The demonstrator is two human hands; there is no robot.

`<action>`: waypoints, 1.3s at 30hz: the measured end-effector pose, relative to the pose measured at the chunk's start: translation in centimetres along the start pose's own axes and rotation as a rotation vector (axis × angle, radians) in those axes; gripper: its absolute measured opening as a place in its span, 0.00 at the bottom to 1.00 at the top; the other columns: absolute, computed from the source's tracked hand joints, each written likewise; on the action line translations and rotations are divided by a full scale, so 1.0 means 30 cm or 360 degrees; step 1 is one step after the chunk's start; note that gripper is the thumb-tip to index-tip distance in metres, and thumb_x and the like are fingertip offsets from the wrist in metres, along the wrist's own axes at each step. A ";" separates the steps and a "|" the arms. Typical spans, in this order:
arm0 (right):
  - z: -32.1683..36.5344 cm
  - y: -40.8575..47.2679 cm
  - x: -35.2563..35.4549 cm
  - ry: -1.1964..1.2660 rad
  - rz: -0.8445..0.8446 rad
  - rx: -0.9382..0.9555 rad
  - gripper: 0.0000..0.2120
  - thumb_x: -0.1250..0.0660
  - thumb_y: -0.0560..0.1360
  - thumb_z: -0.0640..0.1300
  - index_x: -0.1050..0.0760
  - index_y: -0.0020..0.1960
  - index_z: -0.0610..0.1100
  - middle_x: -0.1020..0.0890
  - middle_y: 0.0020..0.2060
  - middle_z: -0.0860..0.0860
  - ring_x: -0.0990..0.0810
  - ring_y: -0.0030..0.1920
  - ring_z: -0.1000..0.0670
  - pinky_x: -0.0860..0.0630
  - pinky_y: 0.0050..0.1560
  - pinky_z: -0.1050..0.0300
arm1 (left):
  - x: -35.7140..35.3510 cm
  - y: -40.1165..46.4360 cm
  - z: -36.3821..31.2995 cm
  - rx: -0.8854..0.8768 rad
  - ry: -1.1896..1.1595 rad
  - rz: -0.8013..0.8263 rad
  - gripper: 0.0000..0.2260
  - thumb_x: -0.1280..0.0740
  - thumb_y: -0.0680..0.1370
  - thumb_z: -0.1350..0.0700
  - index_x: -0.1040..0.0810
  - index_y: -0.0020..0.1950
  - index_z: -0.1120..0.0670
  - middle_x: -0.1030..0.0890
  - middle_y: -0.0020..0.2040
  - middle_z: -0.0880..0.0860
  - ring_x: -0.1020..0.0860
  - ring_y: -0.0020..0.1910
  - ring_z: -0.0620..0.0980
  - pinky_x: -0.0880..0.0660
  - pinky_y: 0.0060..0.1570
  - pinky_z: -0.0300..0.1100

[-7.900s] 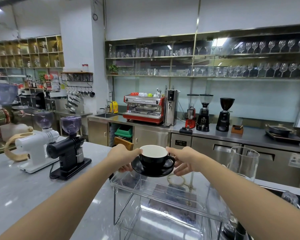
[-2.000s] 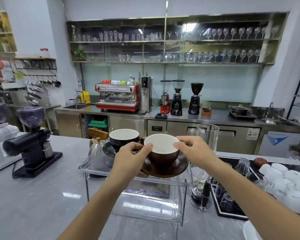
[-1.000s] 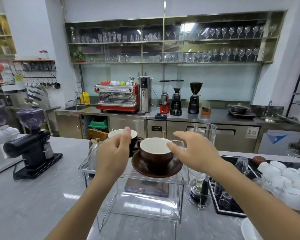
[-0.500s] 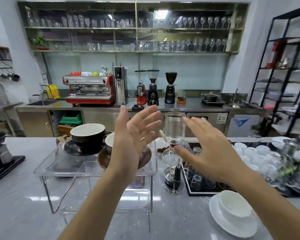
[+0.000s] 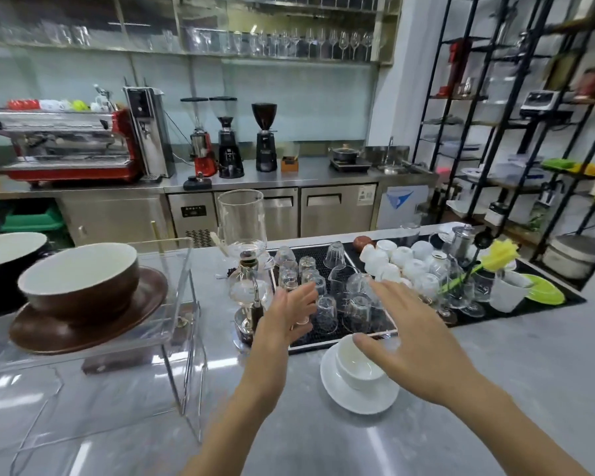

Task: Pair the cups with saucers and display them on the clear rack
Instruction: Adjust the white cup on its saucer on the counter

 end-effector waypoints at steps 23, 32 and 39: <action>-0.451 -0.111 -0.424 0.0252 0.0540 -0.0094 0.45 0.38 0.69 0.68 0.56 0.78 0.57 0.53 0.79 0.55 0.59 0.78 0.53 0.50 0.76 0.52 | -0.120 -0.010 0.545 0.0490 0.0051 -0.0310 0.19 0.44 0.79 0.36 0.25 0.65 0.42 0.22 0.67 0.47 0.25 0.66 0.41 0.27 0.58 0.39; -0.496 -0.042 -0.476 0.0434 0.0636 -0.0085 0.53 0.30 0.63 0.66 0.61 0.76 0.65 0.60 0.77 0.61 0.53 0.78 0.54 0.37 0.70 0.53 | -0.112 0.076 0.613 0.0532 -0.0005 -0.0366 0.34 0.47 0.72 0.33 0.31 0.73 0.48 0.25 0.71 0.49 0.26 0.67 0.42 0.27 0.62 0.42; -0.522 0.006 -0.510 0.0573 0.0654 -0.0058 0.56 0.25 0.58 0.65 0.60 0.74 0.70 0.58 0.77 0.62 0.50 0.77 0.53 0.37 0.70 0.54 | -0.127 0.127 0.632 0.0668 -0.0072 -0.0377 0.27 0.51 0.77 0.36 0.31 0.70 0.44 0.25 0.71 0.49 0.27 0.69 0.47 0.34 0.69 0.45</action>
Point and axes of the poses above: each hand's wrist, its own y-axis towards the middle knuckle, its own x-axis out of the back of the hand, z = x × y, the point moved 2 cm from there along y, towards the middle knuckle
